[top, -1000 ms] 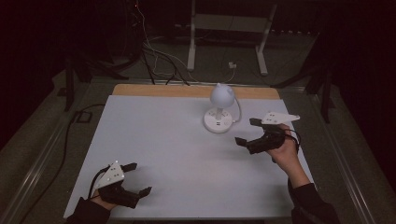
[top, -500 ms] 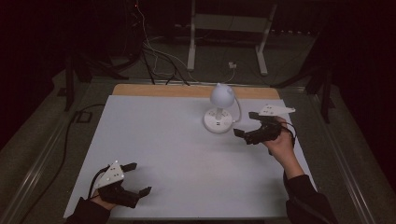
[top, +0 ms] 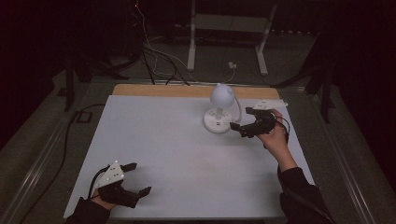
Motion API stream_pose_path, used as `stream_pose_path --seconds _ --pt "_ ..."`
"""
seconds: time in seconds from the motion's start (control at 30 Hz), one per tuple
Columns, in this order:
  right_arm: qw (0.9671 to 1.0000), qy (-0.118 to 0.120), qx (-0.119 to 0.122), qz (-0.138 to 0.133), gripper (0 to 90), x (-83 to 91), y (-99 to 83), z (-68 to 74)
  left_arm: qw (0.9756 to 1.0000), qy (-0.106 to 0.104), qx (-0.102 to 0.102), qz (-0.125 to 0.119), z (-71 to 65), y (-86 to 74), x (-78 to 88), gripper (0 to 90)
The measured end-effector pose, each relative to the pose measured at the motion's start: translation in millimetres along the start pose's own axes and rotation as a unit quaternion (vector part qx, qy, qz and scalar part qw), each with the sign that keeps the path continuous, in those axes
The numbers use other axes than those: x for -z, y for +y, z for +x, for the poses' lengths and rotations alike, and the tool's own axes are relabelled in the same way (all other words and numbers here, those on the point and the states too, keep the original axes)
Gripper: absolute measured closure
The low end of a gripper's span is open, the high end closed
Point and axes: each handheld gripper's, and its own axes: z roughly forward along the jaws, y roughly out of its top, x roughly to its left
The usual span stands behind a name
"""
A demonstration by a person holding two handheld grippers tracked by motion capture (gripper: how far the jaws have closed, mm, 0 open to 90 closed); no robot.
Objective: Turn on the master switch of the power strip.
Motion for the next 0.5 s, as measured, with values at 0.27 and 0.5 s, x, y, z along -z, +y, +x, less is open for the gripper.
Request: stream_pose_path --seconds 0.27,0.5 --pt "0.9997 -0.011 0.015 -0.013 0.0 -19.5 -2.5 -9.4 1.0 -0.001 0.0 0.0 0.1 -0.1 -0.2 0.2" --pt "0.9988 -0.026 0.026 -0.032 0.0 -29.4 -5.3 -14.7 1.0 -0.001 0.001 0.0 0.4 -0.4 -0.5 0.2"
